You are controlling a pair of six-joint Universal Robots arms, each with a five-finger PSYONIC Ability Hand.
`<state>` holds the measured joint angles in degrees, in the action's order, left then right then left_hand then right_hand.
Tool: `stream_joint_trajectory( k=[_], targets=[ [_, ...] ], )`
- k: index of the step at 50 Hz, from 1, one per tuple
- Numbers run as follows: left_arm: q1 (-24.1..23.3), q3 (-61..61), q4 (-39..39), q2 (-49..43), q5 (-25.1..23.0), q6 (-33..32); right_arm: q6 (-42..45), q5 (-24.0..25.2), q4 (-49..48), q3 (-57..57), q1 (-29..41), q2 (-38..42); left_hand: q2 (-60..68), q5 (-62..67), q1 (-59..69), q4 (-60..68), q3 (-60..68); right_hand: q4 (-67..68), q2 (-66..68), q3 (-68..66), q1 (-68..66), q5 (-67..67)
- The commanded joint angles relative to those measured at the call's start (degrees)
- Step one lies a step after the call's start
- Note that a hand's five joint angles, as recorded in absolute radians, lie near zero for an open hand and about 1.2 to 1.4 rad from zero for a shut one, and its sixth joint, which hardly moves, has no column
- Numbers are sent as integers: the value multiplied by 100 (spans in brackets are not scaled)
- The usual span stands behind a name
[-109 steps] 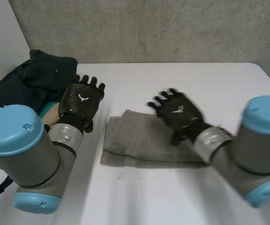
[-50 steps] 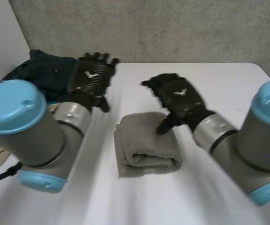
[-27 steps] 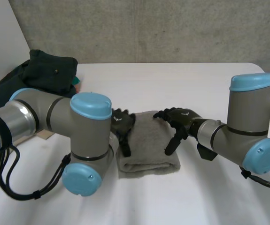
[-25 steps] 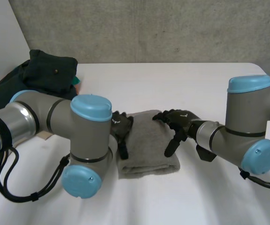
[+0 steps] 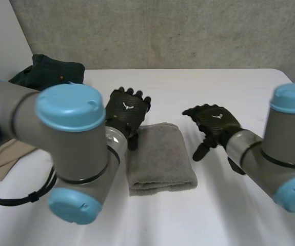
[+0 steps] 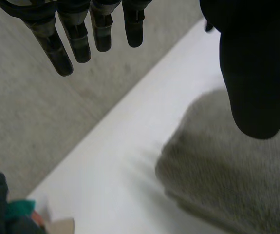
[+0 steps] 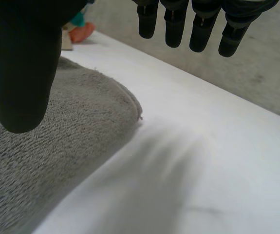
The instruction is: Fold the laundry.
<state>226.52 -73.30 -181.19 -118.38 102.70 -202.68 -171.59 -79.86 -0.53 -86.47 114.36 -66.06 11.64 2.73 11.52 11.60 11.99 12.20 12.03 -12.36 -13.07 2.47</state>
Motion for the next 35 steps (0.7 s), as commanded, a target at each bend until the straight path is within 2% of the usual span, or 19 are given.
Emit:
stream_joint_trajectory(
  k=[1,6,10,19,30,32,34,35],
  targets=[
    [15,-834,-267,754,-697,114,-709,401,-193,-1144,-415,-311,-41,-151,-30,-37,-77,108,124,-92,-21,81],
    [15,-1046,-426,834,-822,360,-1087,980,-395,-1329,-415,13,-24,-134,-13,-20,-60,208,225,-193,-121,182],
    [41,-1090,-444,825,-831,431,-1324,1201,-632,-1320,-380,233,-24,-134,-13,-20,-60,477,494,-462,-390,450],
    [59,-1090,-452,816,-840,440,-1360,1157,-984,-1048,-125,673,-8,-117,4,-4,-43,1234,1250,-1218,-1147,1207],
    [68,-1117,-461,808,-848,440,-1307,692,-985,-810,77,1034,-8,-117,4,-4,-43,2613,2630,-2598,-2526,2586],
    [76,-1125,-461,808,-848,440,-1307,604,-993,-801,68,1025,-8,-117,4,-4,-43,3384,3401,-3369,-3297,3357],
    [76,-1125,-461,808,-848,440,-1316,525,-1046,-845,60,999,-8,-117,4,-4,-43,4997,5013,-4981,-4910,4970],
    [76,-1125,-461,816,-848,440,-1333,472,-1116,-863,42,981,-8,-117,4,-4,-43,6285,6302,-6270,-6198,6258]
  ],
)
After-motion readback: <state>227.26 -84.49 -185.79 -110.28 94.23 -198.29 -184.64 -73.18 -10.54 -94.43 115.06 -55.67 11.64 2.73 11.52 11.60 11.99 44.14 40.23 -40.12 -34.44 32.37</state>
